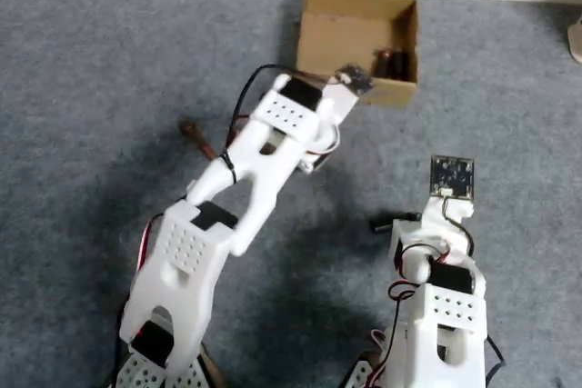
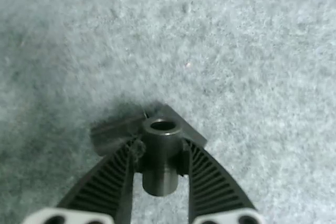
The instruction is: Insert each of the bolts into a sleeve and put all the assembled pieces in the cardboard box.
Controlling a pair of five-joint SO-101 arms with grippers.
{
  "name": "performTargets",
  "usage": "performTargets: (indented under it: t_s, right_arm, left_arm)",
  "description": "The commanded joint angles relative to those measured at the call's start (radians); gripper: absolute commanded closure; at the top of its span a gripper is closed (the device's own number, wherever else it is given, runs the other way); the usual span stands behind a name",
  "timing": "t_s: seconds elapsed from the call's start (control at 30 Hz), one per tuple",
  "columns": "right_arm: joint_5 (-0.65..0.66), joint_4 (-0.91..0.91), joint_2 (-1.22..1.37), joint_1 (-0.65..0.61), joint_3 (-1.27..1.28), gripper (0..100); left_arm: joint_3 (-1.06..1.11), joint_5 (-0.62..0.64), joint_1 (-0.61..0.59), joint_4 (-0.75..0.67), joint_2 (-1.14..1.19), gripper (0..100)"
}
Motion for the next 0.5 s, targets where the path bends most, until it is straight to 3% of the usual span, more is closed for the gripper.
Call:
performTargets:
  t_s: [0.0,0.47]
  right_arm:
    - [-0.012,-0.033,-0.022,-0.018,-0.002,99.3]
    - [-0.117,-0.039,-0.027,-0.025,-0.008,99.3]
  left_arm:
    - [-0.030,0.066,0.004,-0.011,-0.088,99]
    - [-0.030,0.350,0.004,0.057,-0.226,99]
